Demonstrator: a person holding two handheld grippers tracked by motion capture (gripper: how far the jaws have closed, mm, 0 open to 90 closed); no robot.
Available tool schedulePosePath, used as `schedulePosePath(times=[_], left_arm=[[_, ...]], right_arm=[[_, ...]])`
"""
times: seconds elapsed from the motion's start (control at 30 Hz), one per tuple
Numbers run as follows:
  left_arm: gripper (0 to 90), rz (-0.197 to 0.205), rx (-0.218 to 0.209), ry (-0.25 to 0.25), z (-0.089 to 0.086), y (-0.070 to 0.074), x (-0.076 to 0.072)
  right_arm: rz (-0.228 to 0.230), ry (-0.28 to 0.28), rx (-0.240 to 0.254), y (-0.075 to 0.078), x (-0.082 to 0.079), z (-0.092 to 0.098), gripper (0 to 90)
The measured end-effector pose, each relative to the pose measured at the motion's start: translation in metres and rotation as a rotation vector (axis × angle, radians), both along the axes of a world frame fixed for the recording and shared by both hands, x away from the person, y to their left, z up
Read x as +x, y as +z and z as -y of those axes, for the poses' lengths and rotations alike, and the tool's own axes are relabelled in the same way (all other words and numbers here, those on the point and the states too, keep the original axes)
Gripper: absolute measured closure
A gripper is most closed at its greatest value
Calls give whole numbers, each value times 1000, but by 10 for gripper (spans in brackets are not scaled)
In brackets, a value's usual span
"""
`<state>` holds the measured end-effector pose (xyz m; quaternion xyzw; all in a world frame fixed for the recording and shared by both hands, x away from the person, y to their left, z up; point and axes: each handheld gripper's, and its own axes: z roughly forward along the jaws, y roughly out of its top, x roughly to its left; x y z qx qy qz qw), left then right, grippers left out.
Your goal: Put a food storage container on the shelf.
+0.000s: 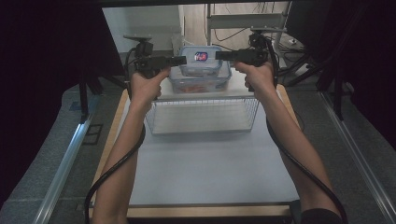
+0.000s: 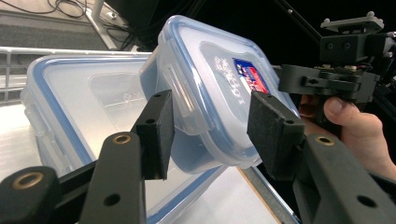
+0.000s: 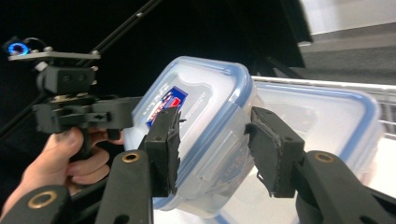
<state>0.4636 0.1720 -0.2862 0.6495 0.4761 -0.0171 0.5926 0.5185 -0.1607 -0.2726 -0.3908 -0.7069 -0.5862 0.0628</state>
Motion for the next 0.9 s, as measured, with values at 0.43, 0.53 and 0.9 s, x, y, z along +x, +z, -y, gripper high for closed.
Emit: schedulePosePath(times=[0.43,0.53,0.9], left_arm=[[456,117,30,43,-12,0,-16],[523,143,56,55,-17,-3,-24],[688,190,118,54,-18,-19,-42]], right_arm=[[184,-76,-112,9,-15,4,571],[229,-77,-125,9,-29,11,694],[289,58,-239,-12,-67,-8,897]])
